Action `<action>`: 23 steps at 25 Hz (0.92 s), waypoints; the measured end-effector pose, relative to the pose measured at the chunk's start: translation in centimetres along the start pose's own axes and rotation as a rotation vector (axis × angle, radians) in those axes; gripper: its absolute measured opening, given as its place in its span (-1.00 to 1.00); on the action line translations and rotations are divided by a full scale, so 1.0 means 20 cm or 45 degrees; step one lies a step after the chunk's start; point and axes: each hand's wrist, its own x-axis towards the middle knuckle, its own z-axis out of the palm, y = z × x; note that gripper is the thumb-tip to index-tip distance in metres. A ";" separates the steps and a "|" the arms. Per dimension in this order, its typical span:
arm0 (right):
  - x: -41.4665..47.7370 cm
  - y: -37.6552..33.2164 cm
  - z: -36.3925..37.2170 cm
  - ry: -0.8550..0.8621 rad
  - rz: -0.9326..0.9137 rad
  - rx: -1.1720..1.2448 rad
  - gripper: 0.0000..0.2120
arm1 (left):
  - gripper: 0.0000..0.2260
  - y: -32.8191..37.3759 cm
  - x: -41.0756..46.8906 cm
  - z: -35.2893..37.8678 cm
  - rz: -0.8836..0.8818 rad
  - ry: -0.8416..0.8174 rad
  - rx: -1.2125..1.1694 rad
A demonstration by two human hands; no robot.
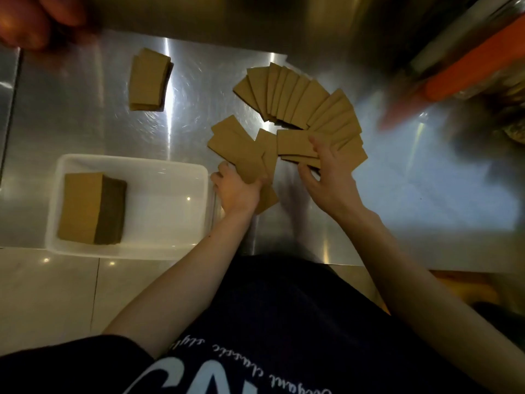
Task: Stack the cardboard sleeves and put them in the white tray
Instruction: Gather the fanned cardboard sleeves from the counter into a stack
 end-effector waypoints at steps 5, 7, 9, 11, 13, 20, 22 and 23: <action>0.10 0.00 0.03 0.033 -0.006 0.035 -0.57 | -0.26 0.01 0.06 0.04 -0.036 0.059 0.078; 0.15 0.03 0.03 -0.003 -0.040 0.029 -0.60 | -0.33 0.00 0.07 0.06 -0.064 0.088 0.082; 0.19 0.08 0.03 -0.040 -0.037 0.019 -0.58 | -0.41 -0.01 0.06 0.08 -0.078 0.075 0.077; 0.23 0.13 0.03 -0.073 -0.045 0.008 -0.55 | -0.54 -0.01 0.05 0.09 -0.039 0.074 0.029; 0.27 0.14 0.03 -0.121 -0.080 0.038 -0.55 | -0.76 -0.01 0.05 0.09 0.017 0.109 -0.077; 0.48 -0.03 0.05 -0.347 -0.218 0.052 -0.61 | -0.68 -0.05 0.02 0.07 -0.265 -0.072 -0.794; 0.58 -0.12 0.08 -0.412 -0.337 -0.023 -0.60 | -0.51 -0.06 0.01 0.07 -0.296 -0.221 -1.109; 0.63 -0.18 0.11 -0.473 -0.405 -0.081 -0.58 | -0.51 -0.07 0.01 0.05 -0.309 -0.295 -1.291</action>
